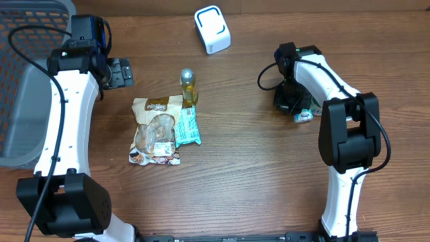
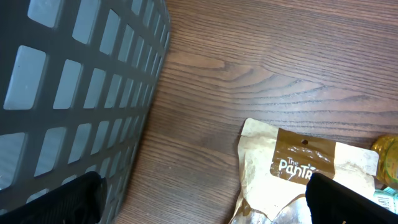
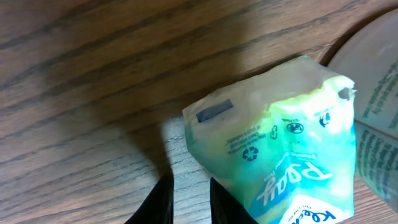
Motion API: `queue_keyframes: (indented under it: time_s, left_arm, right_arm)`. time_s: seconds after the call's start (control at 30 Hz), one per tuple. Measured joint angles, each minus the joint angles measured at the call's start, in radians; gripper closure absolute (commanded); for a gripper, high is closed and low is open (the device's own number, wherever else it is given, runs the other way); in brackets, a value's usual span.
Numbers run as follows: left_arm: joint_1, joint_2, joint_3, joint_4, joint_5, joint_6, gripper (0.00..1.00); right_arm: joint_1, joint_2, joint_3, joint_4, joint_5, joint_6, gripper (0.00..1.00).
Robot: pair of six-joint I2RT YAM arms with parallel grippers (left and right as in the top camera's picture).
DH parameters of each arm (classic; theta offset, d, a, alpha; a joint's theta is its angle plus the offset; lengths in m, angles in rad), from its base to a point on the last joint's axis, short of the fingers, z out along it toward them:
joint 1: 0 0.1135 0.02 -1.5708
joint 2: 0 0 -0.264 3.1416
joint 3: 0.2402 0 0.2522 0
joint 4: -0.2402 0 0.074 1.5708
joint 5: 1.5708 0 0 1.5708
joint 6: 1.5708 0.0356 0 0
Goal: Scan the item barcode
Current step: 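Move the tissue pack right and set it down on the table, then open the right gripper and lift away from the tissue pack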
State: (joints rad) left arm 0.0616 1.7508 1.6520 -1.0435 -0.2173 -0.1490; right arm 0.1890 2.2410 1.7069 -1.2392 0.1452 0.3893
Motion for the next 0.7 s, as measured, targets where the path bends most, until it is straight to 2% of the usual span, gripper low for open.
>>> queue_keyframes:
  time_s: [0.6, 0.7]
  left_arm:
    - [0.000, 0.000, 0.000, 0.000, 0.000, 0.000, 0.00]
    - [0.000, 0.000, 0.000, 0.000, 0.000, 0.000, 0.01]
  right_arm:
    - [0.065, -0.003, -0.003, 0.112, -0.244, 0.003, 0.68]
    - [0.084, -0.003, -0.003, 0.129, -0.274, 0.004, 0.59]
